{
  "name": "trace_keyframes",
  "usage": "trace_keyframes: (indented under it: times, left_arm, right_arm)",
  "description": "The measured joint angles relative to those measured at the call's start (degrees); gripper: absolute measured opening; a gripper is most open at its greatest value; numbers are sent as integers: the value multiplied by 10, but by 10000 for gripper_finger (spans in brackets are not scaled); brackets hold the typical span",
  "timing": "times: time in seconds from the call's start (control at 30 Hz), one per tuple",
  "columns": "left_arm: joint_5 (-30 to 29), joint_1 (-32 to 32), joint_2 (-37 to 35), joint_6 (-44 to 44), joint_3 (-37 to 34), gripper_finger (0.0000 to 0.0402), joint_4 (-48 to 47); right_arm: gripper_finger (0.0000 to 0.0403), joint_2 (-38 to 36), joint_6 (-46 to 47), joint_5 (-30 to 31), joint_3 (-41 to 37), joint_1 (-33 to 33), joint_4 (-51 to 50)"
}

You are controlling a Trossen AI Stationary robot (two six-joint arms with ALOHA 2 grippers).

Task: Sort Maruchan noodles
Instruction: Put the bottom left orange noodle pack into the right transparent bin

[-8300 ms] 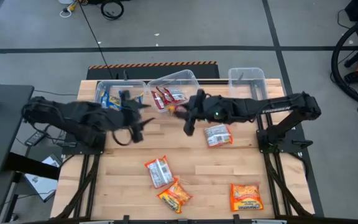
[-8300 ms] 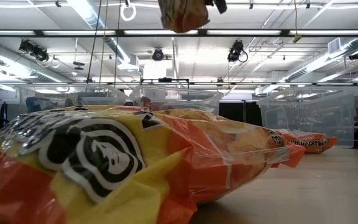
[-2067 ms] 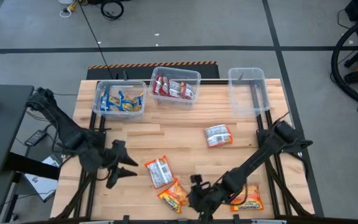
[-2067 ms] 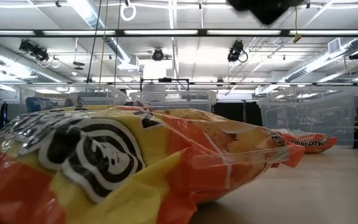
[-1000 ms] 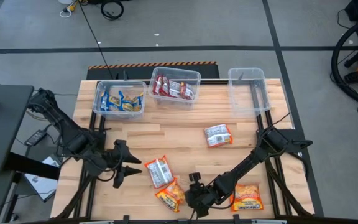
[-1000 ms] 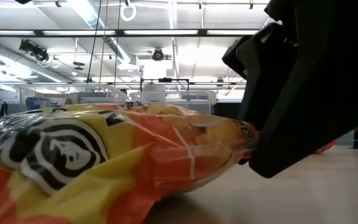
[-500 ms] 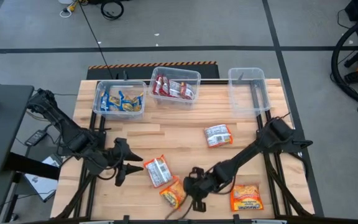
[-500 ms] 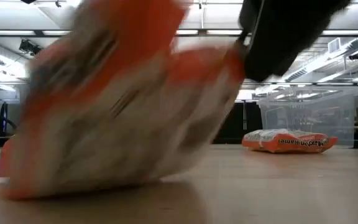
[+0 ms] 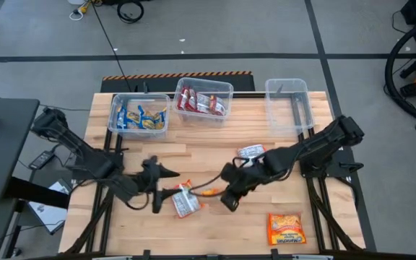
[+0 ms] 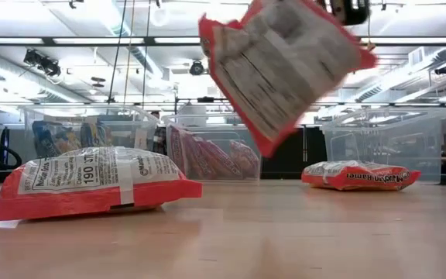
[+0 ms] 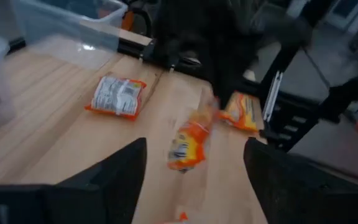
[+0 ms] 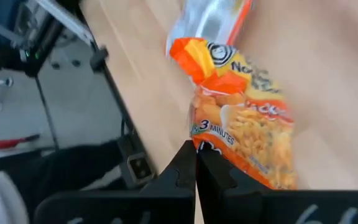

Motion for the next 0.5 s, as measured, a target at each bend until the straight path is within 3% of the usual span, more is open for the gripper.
trace_keyframes:
  times: [0.13, 0.33, 0.5]
  left_arm:
    - [26, 25, 53, 64, 0, 293, 52]
    - [30, 47, 95, 92, 0, 292, 90]
    - [40, 50, 132, 169, 0, 291, 138]
  right_arm:
    - [5, -23, -42, 20, 0, -11, -2]
    - [4, -30, -42, 18, 0, -19, -13]
    - [5, -30, -40, 10, 0, -18, -9]
